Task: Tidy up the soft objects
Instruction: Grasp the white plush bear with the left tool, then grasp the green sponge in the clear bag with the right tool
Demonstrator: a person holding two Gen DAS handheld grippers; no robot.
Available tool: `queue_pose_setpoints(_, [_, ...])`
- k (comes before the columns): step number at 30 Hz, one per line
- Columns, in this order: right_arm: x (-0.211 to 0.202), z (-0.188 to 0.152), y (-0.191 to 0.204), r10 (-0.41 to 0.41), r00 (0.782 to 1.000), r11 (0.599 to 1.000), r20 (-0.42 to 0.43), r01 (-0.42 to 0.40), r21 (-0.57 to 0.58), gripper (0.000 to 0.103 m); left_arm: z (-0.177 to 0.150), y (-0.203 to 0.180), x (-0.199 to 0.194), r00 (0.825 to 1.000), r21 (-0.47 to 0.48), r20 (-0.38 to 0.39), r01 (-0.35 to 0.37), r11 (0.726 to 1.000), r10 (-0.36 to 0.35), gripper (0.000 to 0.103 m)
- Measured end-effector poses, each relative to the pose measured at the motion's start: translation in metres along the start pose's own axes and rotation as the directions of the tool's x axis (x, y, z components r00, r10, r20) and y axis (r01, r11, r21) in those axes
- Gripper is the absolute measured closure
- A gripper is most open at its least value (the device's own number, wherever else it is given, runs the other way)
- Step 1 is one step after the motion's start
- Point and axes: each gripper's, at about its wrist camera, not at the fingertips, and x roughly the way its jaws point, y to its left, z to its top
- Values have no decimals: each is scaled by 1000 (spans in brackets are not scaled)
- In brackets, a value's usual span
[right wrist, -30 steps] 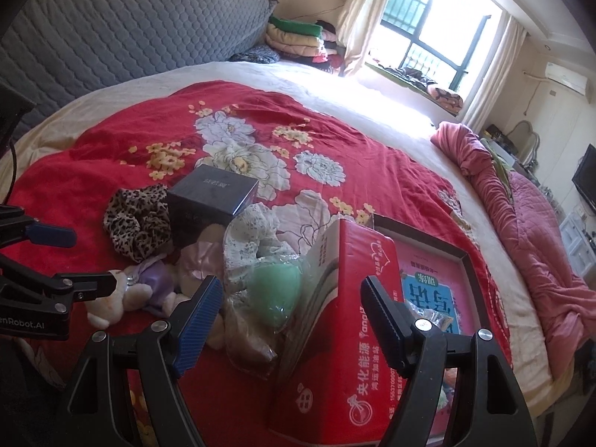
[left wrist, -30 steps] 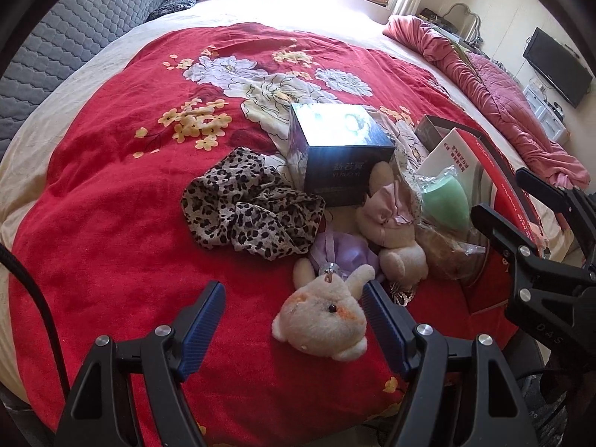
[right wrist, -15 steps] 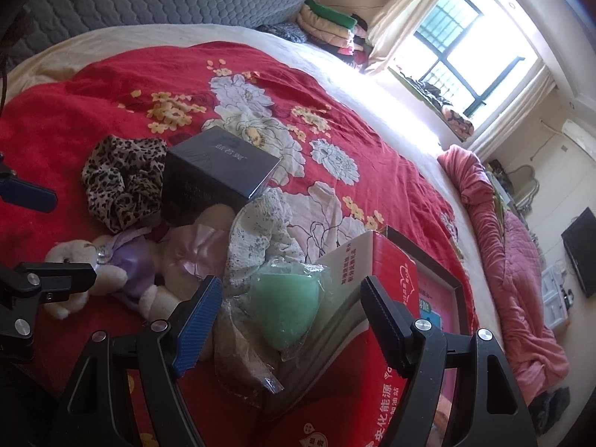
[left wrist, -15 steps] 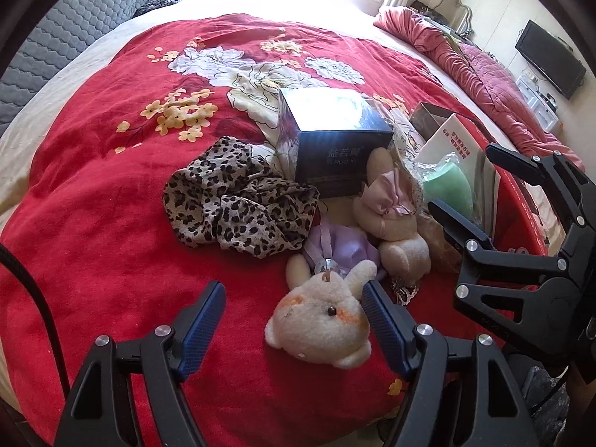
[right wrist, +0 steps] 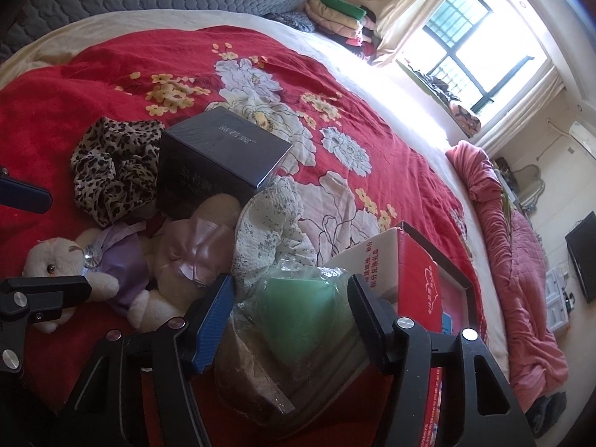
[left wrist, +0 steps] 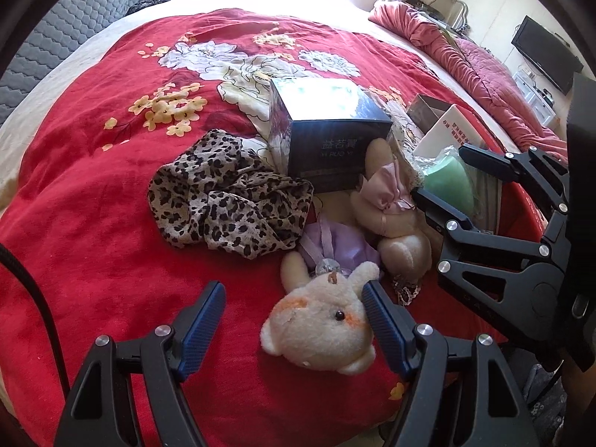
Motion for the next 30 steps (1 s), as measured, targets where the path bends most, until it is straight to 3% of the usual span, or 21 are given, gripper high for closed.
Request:
queue_pose_setpoints(7, [6, -4, -4, 25, 1000, 999, -2, -25, 40, 60, -2, 4, 11, 999, -29, -35, 37, 999, -38, 21])
queue_pose_setpoints(12, [0, -5, -13, 51, 998, 995, 25, -53, 88, 64, -4, 3, 15, 998, -25, -30, 48, 999, -49, 20])
queue_pose_setpoints(17, [-10, -8, -21, 92, 994, 984, 54, -99, 149, 65, -6, -3, 15, 997, 1, -27, 74, 997, -74, 32])
queue_pose_setpoints(21, [-18, -11, -31, 129, 989, 968, 78, -143, 208, 66, -5, -8, 16, 992, 16, -32, 126, 992, -126, 55])
queue_pose_setpoints(30, [-30, -17, -45, 207, 970, 923, 127, -236, 303, 69, -5, -7, 11, 985, -1, -26, 169, 986, -169, 60])
